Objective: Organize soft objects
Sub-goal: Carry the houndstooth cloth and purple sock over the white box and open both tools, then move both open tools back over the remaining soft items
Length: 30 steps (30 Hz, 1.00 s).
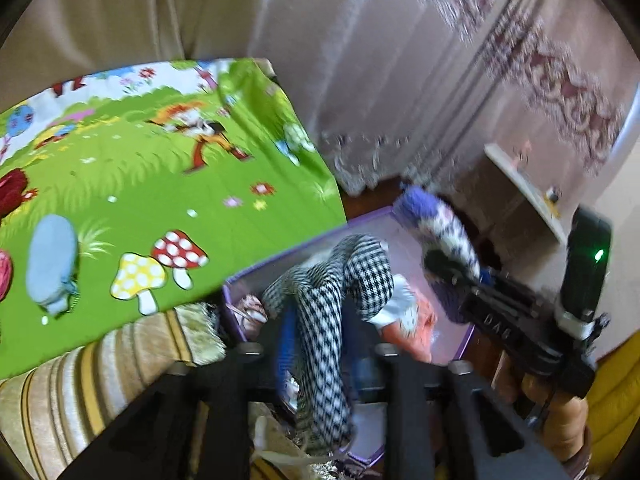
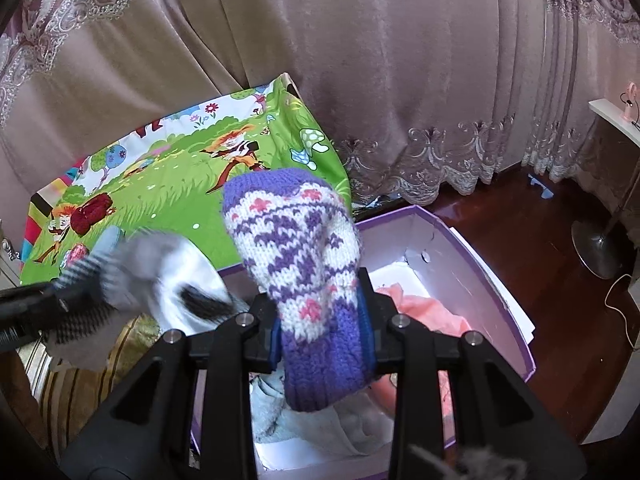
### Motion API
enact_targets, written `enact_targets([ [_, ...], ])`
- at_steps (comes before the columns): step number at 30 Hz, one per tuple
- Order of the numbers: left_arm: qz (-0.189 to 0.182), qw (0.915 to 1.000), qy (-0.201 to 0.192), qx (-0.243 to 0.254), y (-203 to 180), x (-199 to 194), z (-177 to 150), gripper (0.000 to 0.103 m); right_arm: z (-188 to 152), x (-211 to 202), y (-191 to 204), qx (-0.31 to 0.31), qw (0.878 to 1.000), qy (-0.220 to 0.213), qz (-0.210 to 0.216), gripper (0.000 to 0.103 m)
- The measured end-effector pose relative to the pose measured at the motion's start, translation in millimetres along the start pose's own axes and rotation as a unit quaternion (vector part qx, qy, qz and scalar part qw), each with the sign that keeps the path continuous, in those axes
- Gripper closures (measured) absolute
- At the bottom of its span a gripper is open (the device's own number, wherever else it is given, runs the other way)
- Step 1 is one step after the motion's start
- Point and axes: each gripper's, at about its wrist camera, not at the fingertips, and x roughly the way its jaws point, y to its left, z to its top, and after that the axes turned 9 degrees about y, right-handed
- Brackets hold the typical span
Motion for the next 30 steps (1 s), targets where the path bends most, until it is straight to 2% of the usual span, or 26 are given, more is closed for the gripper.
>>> enact_targets([
  [1,0.012,0.9999,0.002,0.002,-2.0,3.0,-1.0,0.044,-0.8,0.0,-0.7,0.000,1.000,0.001,-0.001,0.068],
  [3,0.020,0.9998,-0.003,0.000,-1.6,4.7,-3.7,0.040,-2.0,1.4,-0.7,-0.003,1.000,0.004,0.000,0.067],
  [8,0.027,0.9995,-0.008,-0.013,8.0,0.1,-3.5,0.040,-5.6,6.1,0.1,-0.007,1.000,0.016,0.003,0.064],
  [10,0.027,0.9993,-0.010,-0.022,13.9,-2.0,-2.2,0.040,-6.4,9.4,2.8,-0.013,1.000,0.025,0.003,0.052],
  [13,0.028,0.9990,-0.015,-0.030,19.2,-4.6,-0.8,0.040,-8.7,9.6,6.5,-0.018,1.000,0.025,-0.002,0.041],
  [30,0.027,0.9976,-0.032,-0.054,41.6,-21.2,-1.5,0.040,-3.0,5.5,26.2,-0.041,0.999,0.027,-0.007,0.034],
])
